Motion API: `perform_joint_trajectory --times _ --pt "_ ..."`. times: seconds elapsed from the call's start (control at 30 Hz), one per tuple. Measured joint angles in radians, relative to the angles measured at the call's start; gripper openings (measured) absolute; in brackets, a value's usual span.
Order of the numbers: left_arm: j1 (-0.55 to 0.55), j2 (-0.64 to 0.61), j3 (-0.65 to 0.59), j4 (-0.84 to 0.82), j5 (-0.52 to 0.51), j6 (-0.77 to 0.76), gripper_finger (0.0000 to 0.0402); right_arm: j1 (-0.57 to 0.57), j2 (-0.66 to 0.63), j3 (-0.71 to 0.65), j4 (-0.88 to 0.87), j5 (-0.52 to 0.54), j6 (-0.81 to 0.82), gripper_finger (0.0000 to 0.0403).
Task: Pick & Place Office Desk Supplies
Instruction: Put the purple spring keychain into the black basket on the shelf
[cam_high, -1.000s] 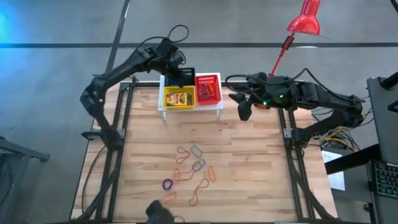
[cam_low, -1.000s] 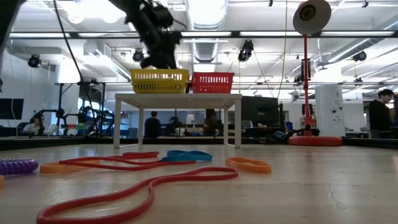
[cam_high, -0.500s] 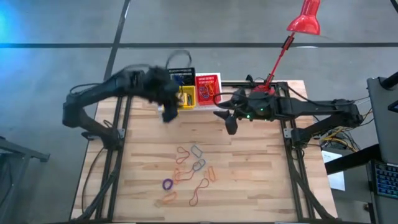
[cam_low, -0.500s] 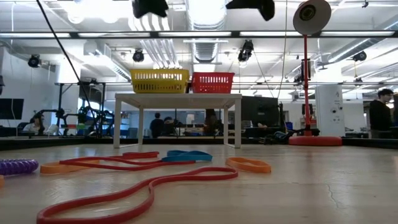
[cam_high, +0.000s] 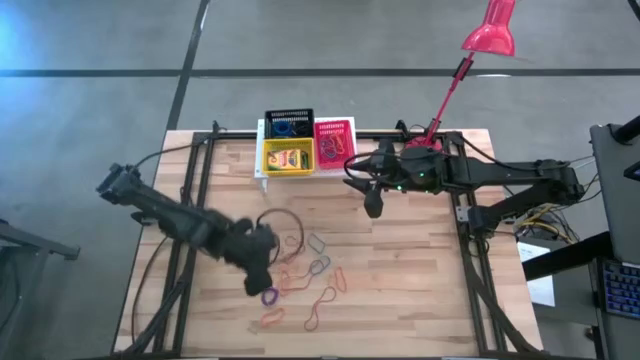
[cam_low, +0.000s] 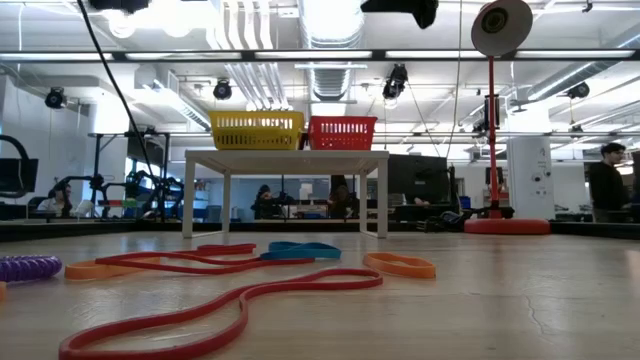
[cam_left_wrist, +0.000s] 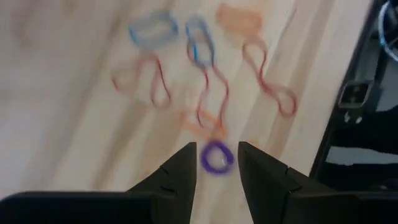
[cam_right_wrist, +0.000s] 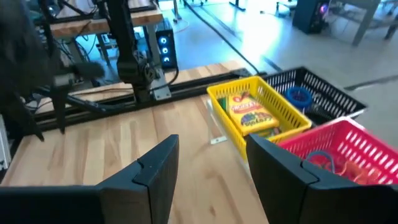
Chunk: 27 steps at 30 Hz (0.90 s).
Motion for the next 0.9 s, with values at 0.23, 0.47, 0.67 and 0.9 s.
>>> perform_joint_trajectory --times 0.23,0.47,0.67,0.9 --pt "-0.123 0.0 -0.292 0.3 0.001 -0.156 0.0122 0.0 -0.003 0.015 -0.006 0.001 -0.058 0.0182" --pt "-0.152 0.001 -0.596 0.833 0.003 -0.056 0.0122 0.0 -0.022 0.021 -0.09 0.001 -0.058 0.0182" --pt "-0.151 0.001 -0.72 0.862 -0.031 -0.059 0.0122 -0.001 -0.049 0.026 -0.169 0.004 -0.065 0.0182" --pt "-0.151 0.006 -0.8 1.003 -0.032 -0.059 0.0122 0.0 -0.063 0.026 -0.195 0.007 -0.072 0.0182"
